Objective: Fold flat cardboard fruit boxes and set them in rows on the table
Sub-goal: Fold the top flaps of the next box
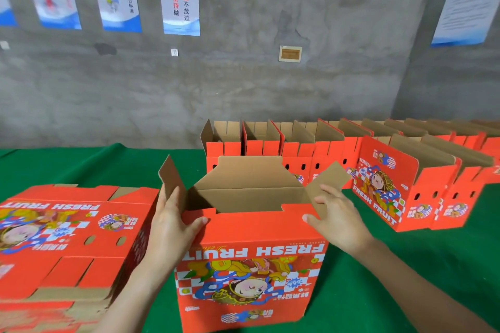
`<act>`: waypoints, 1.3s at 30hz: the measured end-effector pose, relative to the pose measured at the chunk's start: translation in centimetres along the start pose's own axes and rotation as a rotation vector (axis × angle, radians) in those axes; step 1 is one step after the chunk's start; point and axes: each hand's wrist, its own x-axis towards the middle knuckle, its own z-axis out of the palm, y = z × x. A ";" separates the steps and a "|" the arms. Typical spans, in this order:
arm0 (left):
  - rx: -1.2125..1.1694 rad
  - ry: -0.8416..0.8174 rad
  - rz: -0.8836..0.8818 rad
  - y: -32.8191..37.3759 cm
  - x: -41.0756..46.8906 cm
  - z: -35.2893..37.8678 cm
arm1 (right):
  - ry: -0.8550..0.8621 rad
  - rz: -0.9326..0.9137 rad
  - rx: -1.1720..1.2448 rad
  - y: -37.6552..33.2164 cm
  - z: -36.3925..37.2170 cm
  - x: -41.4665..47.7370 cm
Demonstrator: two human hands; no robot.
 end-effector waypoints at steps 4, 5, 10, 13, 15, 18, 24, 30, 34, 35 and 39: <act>0.038 -0.034 0.024 -0.5 0.7 0.2 | 0.121 -0.206 -0.485 -1.5 -0.9 1.2; 0.041 -0.038 0.020 -0.5 0.8 0.2 | 0.171 -0.313 -0.551 -2.4 -0.9 1.5; 0.025 -0.062 0.122 -0.8 1.1 0.4 | -0.249 -0.516 -0.298 -6.0 1.9 4.4; -0.046 -0.169 0.276 -1.0 1.3 -0.2 | -0.402 -0.339 -0.249 -5.2 3.5 5.9; -0.040 -0.355 0.295 -1.0 1.9 -0.5 | -0.413 -0.323 -0.205 -4.3 4.0 6.0; -0.001 -0.354 0.226 -0.9 4.5 0.1 | -0.380 -0.343 -0.191 -3.7 4.1 5.7; 0.318 -0.551 0.052 -0.9 8.3 3.0 | 0.114 -0.420 -0.291 -3.6 2.5 4.8; 0.030 -0.510 0.124 -2.3 7.7 2.6 | 0.329 -0.010 0.512 -0.5 -0.2 4.4; -0.015 -0.473 0.180 -2.3 7.7 2.7 | -0.044 -0.095 0.572 0.0 0.8 3.4; -0.013 -0.463 0.191 -2.3 7.8 2.8 | -0.067 -0.135 0.509 0.1 1.3 3.1; -0.074 -0.364 0.216 -2.2 7.6 2.9 | -0.024 -0.129 0.469 0.1 2.1 2.9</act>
